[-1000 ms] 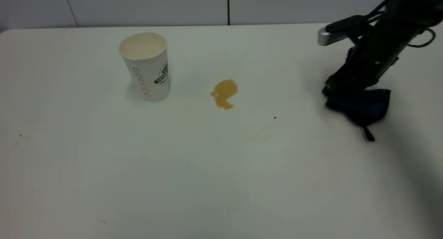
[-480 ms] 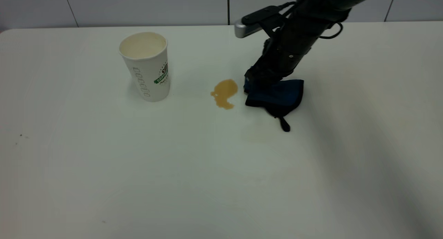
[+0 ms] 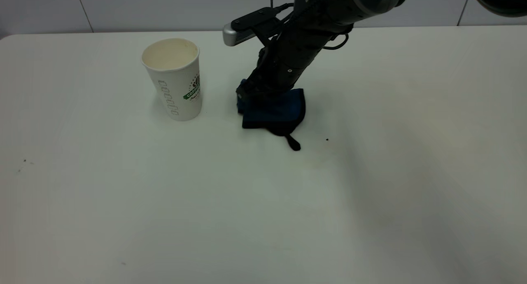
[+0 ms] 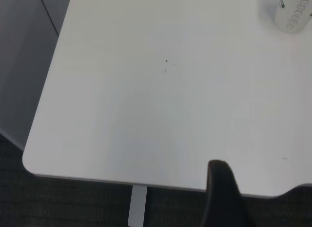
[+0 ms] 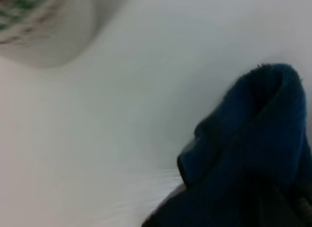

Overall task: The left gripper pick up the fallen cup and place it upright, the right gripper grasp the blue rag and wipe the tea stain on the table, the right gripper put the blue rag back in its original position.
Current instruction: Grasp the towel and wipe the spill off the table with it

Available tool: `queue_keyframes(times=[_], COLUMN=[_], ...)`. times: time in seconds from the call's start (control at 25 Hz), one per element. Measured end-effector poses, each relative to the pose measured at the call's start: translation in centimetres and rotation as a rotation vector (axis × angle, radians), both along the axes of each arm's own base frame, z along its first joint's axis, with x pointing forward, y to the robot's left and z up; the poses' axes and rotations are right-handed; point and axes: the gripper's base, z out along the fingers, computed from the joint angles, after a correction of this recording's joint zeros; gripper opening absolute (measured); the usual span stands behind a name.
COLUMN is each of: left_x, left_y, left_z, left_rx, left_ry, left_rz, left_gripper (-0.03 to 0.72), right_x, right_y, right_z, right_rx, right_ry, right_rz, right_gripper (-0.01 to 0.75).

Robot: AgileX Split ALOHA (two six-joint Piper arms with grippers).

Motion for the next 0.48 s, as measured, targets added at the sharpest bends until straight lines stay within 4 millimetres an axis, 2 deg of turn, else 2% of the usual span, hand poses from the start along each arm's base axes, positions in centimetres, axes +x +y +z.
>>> queue_keyframes(times=[0.12,0.24,0.36,0.48], left_x=[0.0,0.0,0.0,0.0], left_y=[0.0,0.0,0.0,0.0], left_z=[0.0,0.0,0.0,0.0], left_rx=[0.000,0.000,0.000,0.000], left_ry=[0.000,0.000,0.000,0.000], left_rz=[0.000,0.000,0.000,0.000], left_gripper=[0.472,0.472,0.472,0.472], right_x=[-1.5,-3.0,-3.7,-3.0], right_y=[1.3,1.9,1.5,0.3], right_z=[-0.3,-0.6,-0.8,-0.7], right_rx=[-0.023,-0.059,-0.110,-0.180], right_ry=[0.099,0.215,0.285,0.265], right_rz=[0.072,0.147,0.193,0.140], right_gripper=[0.040,0.040,0.040,0.040])
